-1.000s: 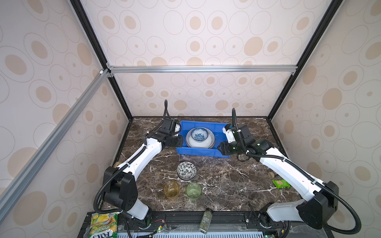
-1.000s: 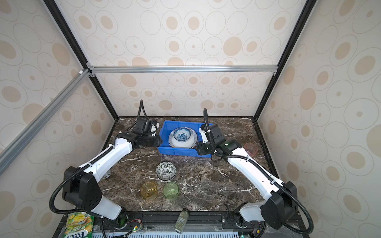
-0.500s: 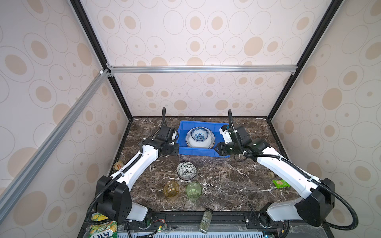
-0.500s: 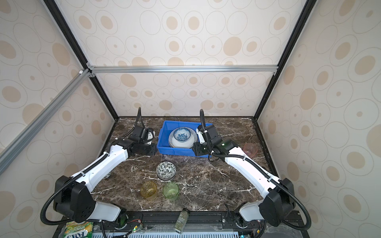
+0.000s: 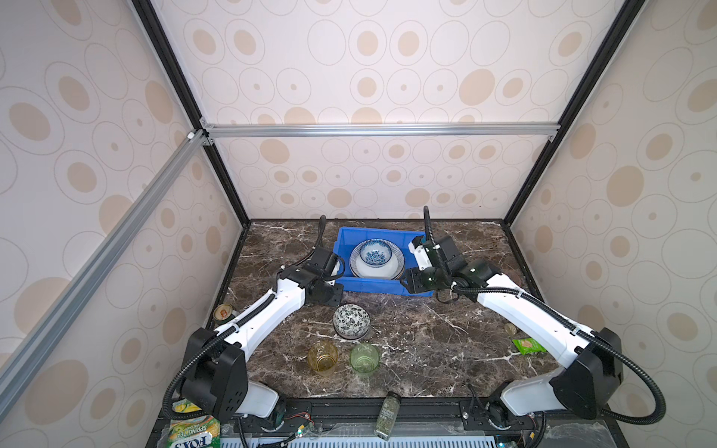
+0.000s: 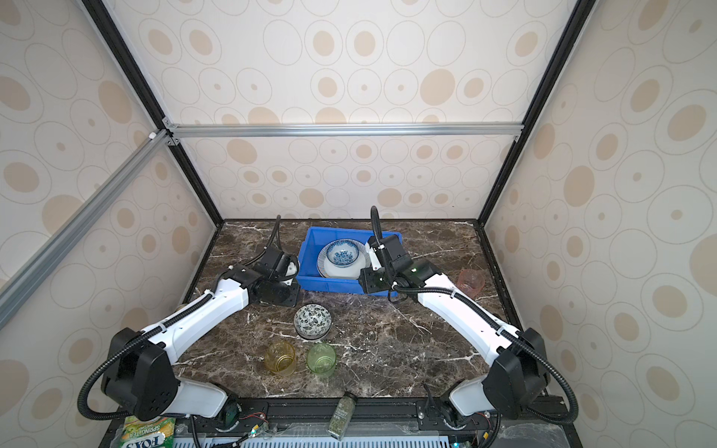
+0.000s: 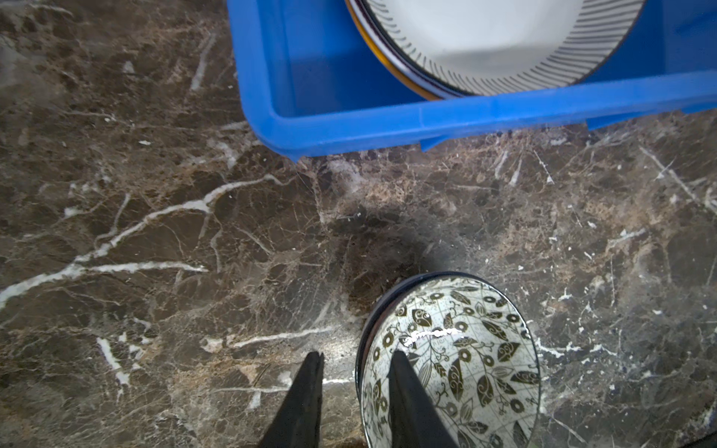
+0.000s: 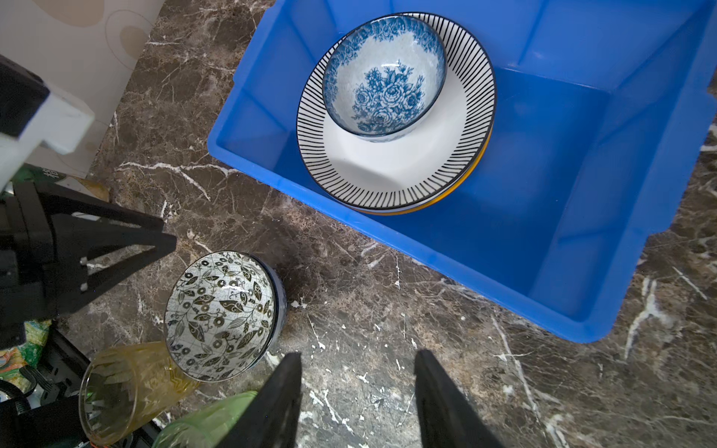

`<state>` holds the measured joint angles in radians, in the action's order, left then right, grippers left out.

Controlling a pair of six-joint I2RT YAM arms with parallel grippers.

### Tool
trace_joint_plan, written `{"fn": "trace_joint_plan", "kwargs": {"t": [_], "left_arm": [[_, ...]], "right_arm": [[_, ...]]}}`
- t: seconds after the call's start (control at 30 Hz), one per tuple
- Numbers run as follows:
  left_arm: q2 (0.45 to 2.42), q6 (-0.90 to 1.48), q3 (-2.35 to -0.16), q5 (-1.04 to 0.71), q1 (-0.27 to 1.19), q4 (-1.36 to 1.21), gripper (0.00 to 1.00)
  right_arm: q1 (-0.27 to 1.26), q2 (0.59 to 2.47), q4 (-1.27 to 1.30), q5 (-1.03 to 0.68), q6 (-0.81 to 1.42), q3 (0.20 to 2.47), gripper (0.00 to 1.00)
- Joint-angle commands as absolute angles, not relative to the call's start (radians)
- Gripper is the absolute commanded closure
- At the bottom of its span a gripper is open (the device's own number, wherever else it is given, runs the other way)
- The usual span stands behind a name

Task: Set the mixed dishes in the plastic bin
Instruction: 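Withdraw the left gripper from the bin toward the green-leaf bowl, then lower the left gripper onto the rim of the green-leaf bowl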

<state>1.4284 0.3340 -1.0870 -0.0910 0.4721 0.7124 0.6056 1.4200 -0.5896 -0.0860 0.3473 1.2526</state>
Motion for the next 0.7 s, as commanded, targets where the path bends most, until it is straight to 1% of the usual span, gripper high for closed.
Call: {"fn": "trace_joint_plan", "kwargs": {"t": [0.0, 0.3, 0.53, 0.67], "left_arm": [[1.427, 0.354, -1.076, -0.07, 0.491, 0.755, 0.7], [1.44, 0.372, -1.051, -0.059, 0.536, 0.755, 0.69], [1.429, 0.391, -1.026, -0.036, 0.543, 0.759, 0.67], [1.426, 0.396, -1.012, -0.055, 0.545, 0.752, 0.66]], "right_arm": [[0.615, 1.426, -0.583, -0.08, 0.353, 1.265, 0.49], [0.615, 1.419, -0.584, -0.069, 0.347, 1.262, 0.49], [0.615, 1.423, -0.583, -0.075, 0.345, 1.266, 0.49], [0.617, 1.427, -0.578, -0.082, 0.348, 1.268, 0.49]]}}
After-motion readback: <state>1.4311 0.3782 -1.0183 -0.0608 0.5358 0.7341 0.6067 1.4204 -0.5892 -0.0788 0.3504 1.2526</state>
